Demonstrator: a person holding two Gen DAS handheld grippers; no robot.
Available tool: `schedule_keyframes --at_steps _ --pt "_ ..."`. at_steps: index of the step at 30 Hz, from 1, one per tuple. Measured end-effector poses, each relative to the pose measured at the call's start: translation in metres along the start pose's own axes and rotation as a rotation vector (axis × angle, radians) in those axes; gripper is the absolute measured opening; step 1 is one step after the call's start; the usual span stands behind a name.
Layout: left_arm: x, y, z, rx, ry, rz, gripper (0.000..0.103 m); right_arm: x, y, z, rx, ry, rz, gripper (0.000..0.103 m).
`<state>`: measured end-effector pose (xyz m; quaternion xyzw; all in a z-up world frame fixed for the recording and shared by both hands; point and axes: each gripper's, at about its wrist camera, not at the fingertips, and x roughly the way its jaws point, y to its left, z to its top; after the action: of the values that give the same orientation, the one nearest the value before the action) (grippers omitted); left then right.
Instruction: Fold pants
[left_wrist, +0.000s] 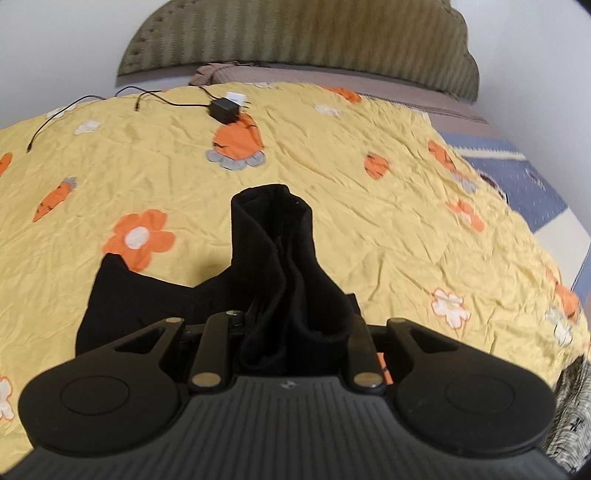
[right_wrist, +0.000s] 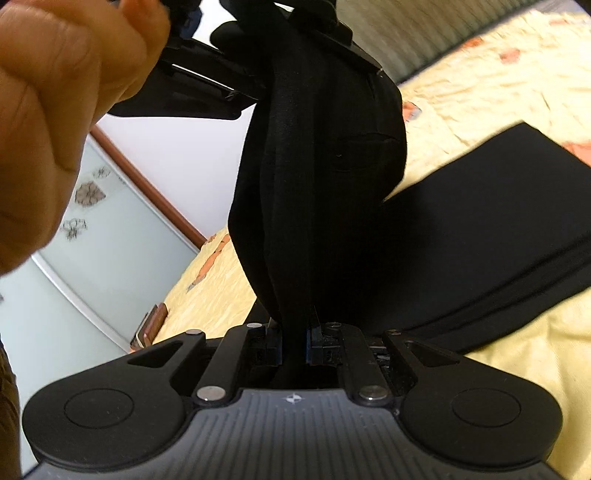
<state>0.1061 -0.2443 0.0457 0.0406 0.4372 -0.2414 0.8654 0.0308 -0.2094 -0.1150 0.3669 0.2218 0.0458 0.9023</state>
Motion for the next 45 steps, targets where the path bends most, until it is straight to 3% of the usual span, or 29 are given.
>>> schedule_keyframes --at_steps 13,23,26,29,31,35,39,41,45 --pt "0.032 -0.035 -0.017 0.099 0.069 -0.031 0.021 -0.008 -0.021 -0.005 0.125 -0.001 0.009 0.011" --pt "0.048 -0.039 -0.021 0.091 0.132 -0.18 0.029 -0.019 -0.027 -0.006 0.183 0.013 -0.008 0.012" --pt "0.04 -0.037 -0.02 0.084 0.105 -0.226 0.032 -0.024 -0.021 -0.007 0.179 0.03 -0.025 0.014" --pt "0.028 -0.033 -0.015 0.065 0.071 -0.292 0.042 -0.032 -0.023 -0.004 0.196 0.045 -0.038 0.017" --pt "0.018 -0.029 -0.012 0.057 0.033 -0.297 0.049 -0.04 -0.026 -0.002 0.213 0.049 -0.043 0.019" --pt "0.005 -0.007 -0.008 0.006 0.003 -0.292 0.053 -0.051 -0.028 0.001 0.215 0.077 -0.071 0.024" --pt "-0.003 0.031 -0.012 -0.052 -0.02 -0.239 0.06 -0.074 -0.025 0.013 0.11 0.167 -0.146 0.027" --pt "-0.007 0.053 -0.018 -0.079 -0.032 -0.214 0.063 -0.093 -0.014 0.021 -0.065 0.215 -0.208 0.027" --pt "-0.016 0.092 -0.037 -0.144 -0.057 -0.149 0.068 -0.136 0.006 0.046 -0.402 0.125 -0.458 0.027"
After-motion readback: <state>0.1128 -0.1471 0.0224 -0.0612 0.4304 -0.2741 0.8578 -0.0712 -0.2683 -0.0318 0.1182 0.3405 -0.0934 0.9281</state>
